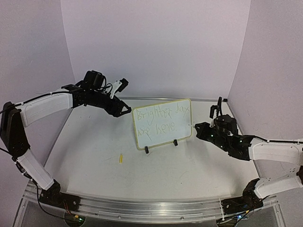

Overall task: Write a sentence on the whiteboard
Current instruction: Place the whiteboard at the center of the board, then pick up the pen cap from the center of the board.

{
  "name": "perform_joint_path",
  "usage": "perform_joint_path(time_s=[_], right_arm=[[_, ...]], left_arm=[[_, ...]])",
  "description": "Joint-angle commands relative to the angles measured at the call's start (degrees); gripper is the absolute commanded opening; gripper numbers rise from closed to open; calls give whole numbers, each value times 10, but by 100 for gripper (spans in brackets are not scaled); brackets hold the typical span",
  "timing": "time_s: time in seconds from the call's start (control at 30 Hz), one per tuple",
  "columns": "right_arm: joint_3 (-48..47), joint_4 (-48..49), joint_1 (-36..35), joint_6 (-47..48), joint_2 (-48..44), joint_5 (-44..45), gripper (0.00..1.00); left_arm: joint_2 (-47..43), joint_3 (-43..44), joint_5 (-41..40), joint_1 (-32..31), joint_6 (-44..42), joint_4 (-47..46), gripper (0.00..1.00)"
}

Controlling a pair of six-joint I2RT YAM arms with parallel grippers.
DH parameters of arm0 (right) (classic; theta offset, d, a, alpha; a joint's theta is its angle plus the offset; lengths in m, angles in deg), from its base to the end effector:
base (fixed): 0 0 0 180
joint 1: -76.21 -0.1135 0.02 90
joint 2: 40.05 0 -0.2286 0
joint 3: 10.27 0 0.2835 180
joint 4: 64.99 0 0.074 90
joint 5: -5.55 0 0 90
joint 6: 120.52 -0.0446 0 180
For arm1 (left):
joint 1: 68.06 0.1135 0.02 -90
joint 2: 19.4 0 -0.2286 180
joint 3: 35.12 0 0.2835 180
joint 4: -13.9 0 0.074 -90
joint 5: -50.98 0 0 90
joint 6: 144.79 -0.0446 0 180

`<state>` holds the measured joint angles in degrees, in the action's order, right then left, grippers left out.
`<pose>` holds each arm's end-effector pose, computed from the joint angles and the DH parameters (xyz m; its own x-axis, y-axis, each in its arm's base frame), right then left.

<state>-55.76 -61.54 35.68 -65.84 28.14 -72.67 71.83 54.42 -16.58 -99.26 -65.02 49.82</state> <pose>0.2398 0.1930 0.1775 -0.4876 0.3278 -0.8092 -0.2547 0.8332 0.4909 0.3330 -0.2215 0.2634 -0.3827 0.4237 -0.8210 0.8184 0.5677 -0.0886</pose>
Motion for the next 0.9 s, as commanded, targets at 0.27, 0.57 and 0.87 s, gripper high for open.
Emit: perform_joint_path(time_s=[0.27,0.57,0.87], right_arm=[[-41,-84,-41,-44,-3,-69,0],[-38,-103,-62,-99,23,-52,0],[-50,-103,-73,-116,38,-43,0]], left_arm=[[-94,-121,-245,-4,375,29,78],[-109,-234,-197,-23,456,70,76],[-49,-248,-160,-97,460,72,58]])
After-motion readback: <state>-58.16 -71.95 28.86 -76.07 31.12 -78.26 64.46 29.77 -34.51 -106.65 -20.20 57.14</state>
